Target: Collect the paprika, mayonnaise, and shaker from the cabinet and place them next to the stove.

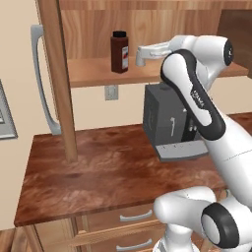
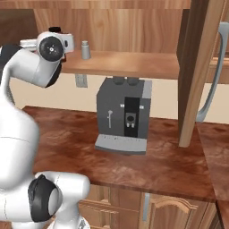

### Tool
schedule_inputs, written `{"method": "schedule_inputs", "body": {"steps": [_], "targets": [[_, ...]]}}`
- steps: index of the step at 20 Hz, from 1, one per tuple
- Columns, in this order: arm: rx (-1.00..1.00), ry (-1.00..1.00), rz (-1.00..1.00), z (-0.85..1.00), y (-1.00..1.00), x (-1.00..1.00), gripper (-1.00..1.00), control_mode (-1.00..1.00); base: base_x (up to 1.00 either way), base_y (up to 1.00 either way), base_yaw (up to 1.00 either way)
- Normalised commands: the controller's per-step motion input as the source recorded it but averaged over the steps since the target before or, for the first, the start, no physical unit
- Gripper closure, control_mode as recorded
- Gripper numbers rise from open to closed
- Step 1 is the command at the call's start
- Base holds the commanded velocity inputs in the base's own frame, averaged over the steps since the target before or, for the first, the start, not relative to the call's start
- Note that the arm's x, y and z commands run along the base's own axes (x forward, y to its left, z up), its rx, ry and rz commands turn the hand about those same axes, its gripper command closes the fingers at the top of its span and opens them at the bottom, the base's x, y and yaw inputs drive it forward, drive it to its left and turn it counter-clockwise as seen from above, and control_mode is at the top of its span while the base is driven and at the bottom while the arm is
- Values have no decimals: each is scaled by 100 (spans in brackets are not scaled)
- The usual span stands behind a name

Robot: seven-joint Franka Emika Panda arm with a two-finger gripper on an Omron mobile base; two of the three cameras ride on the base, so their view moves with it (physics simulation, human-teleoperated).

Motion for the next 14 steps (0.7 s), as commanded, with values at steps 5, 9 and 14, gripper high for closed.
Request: {"method": "schedule_inputs", "body": {"steps": [5, 9, 14], "targets": [[0, 0, 2, -4, -5, 35, -100, -100, 0, 0, 0], [-1, 0, 1, -2, -1, 33, -100, -100, 0, 0, 0], [-2, 0, 0, 0, 1, 35, -100, -100, 0, 0, 0]]}}
